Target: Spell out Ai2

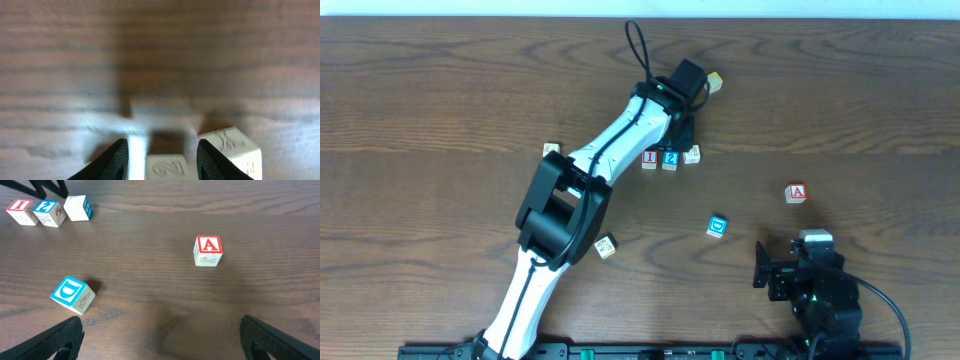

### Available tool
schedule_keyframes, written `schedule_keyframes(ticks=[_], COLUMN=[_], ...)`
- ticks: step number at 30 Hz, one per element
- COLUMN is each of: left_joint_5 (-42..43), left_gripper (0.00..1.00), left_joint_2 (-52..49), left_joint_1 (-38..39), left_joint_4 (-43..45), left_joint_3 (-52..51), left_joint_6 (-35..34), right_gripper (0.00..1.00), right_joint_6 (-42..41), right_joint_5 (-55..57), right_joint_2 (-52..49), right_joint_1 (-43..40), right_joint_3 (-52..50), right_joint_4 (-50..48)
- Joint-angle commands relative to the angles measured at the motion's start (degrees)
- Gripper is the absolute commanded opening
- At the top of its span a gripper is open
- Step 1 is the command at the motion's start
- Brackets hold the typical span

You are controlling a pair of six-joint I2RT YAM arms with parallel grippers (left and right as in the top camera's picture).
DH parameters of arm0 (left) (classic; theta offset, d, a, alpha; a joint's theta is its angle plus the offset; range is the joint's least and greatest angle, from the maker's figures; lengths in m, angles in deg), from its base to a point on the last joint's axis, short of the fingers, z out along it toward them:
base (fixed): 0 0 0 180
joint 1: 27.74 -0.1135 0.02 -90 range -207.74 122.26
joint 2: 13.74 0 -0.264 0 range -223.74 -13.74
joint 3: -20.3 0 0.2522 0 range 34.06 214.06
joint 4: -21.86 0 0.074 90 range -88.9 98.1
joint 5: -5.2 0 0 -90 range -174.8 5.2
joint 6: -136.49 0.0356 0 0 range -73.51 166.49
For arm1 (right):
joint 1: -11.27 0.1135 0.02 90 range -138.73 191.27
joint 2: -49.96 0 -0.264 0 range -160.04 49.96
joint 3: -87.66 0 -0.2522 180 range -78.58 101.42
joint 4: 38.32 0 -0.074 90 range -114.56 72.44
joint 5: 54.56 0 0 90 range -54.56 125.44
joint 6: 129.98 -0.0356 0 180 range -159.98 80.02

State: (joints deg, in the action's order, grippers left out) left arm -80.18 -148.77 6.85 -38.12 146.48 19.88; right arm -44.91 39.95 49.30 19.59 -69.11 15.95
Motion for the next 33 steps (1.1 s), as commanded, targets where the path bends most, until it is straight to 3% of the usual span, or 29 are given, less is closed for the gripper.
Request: schedule_keyframes(ticks=[1,9,14,25,33], left_joint_5=[-2.1,-6.05,-0.02,-0.11,-0.07], left_gripper=[0.45,0.42,0.06,0.06,0.06], left_joint_2=[0.11,0.13,0.13,0.13,0.11], left_joint_1=[-1.68,-2.8,-1.07,8.0,9.6], left_joint_4=[1.05,-3.3,-9.29,-21.77,-18.99], left_joint_3=[1.97,15.78,17.9,16.98,8.46], left_joint_6=[2.49,11.96,14.97,16.33,16.11], right_gripper=[0.99,0.99,0.99,0.99,0.99], right_joint_6=[0.74,0.74,0.74,0.74,0.74], right_joint_5=[-0.24,-0.26,-0.24,-0.24,-0.24], right_joint_2=[0.37,0.37,0.37,0.37,0.37], right_joint_1=[-0.48,-0.48,-0.48,-0.48,-0.48], right_joint_3=[-0.28,-0.28,-0.28,-0.28,-0.28], right_joint_4=[0.2,0.2,0.2,0.2,0.2])
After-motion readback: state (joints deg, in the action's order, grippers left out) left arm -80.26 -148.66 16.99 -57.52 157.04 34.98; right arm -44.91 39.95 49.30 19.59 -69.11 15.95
